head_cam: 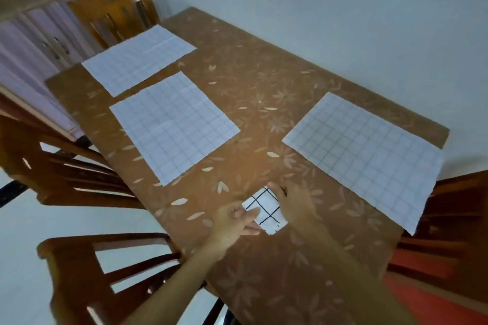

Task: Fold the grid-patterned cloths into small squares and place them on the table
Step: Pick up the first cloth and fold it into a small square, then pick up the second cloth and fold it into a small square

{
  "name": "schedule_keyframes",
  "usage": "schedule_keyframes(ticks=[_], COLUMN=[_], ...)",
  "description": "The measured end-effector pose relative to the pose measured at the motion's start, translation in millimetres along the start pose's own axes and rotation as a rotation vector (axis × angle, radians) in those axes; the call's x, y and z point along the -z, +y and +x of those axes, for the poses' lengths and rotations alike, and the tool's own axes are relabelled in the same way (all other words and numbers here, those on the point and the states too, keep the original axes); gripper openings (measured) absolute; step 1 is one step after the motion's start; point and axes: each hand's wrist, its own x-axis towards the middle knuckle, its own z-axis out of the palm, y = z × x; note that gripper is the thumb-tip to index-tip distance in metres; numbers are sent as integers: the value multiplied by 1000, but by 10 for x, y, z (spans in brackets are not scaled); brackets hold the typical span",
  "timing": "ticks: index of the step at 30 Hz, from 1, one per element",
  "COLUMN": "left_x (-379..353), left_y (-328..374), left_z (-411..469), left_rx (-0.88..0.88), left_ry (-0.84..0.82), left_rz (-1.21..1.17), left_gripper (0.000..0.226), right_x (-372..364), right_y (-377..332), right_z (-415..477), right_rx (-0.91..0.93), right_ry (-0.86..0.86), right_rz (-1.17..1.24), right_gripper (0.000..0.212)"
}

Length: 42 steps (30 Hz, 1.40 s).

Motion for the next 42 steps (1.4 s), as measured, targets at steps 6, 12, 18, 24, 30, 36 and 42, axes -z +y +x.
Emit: schedule_keyframes(ticks=[6,12,18,24,30,36,42], left_x=[525,639,605,668,762,763,706], left_y=[-721,-1129,-1357,-1577,-1638,-1664,-1543], left_z=[280,309,403,489,417,331,255], left_rx=[141,6,-207,-595,-448,-355,-263], left_ry=[266,420,454,334,167,147,150], left_rz=[108,491,816,1088,1270,1308,1345], left_gripper=[33,33,58,42,56,70,75], right_x=[-710,-1217,-1440,-1516,-1390,-1346,-1205], right_y=[131,227,295,514,630,670,660], right_z=[-35,-77,-96,-137,-90,8,30], right_rx=[12,107,410,747,757,723,604], right_ry=[-218,-175,-9,-164,-257,-299,-219], right_rz=[145,12,-376,-634,-706,-797,-749], right_gripper=[18,20,49,47,55,59,58])
